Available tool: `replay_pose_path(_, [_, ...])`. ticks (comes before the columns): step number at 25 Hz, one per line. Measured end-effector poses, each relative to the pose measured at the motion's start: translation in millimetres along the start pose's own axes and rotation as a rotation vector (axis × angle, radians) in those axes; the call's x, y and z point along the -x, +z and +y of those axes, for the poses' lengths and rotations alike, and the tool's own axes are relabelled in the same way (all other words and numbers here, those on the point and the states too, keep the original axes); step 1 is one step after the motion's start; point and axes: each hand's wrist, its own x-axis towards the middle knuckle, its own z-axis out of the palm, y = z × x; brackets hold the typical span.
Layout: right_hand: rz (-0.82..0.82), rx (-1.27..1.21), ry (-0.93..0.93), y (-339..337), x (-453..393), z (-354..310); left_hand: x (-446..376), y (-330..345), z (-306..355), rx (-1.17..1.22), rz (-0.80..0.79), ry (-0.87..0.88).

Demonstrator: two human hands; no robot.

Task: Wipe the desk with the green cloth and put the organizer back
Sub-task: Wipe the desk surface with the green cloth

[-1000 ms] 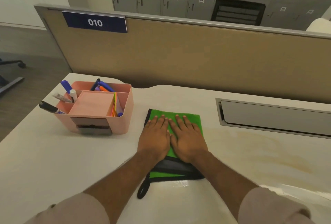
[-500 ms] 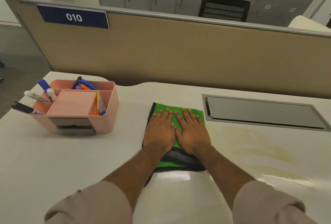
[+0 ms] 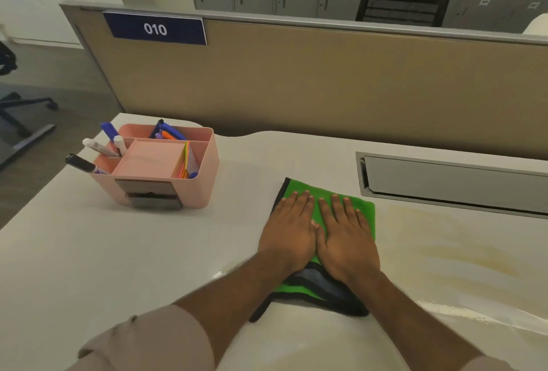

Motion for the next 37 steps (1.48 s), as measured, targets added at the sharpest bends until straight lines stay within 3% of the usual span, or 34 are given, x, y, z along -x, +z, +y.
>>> replay_pose_path(3, [-0.008,-0.022,0.002,2,-28,-14,-19,-8,-23,-0.030,0.002,-0.005])
replay_pose_path(12, [-0.086,0.023,-0.216,7,-94,-54,-31,-3,-74,0.032,0.035,-0.308])
replay_pose_path(27, [-0.096,-0.095,-0.523,4,26,-104,128,-16,-44,-0.038,0.150,-0.543])
replay_pose_path(37, [-0.105,-0.094,-0.533,6,14,-86,109,-7,-42,-0.039,0.127,-0.517])
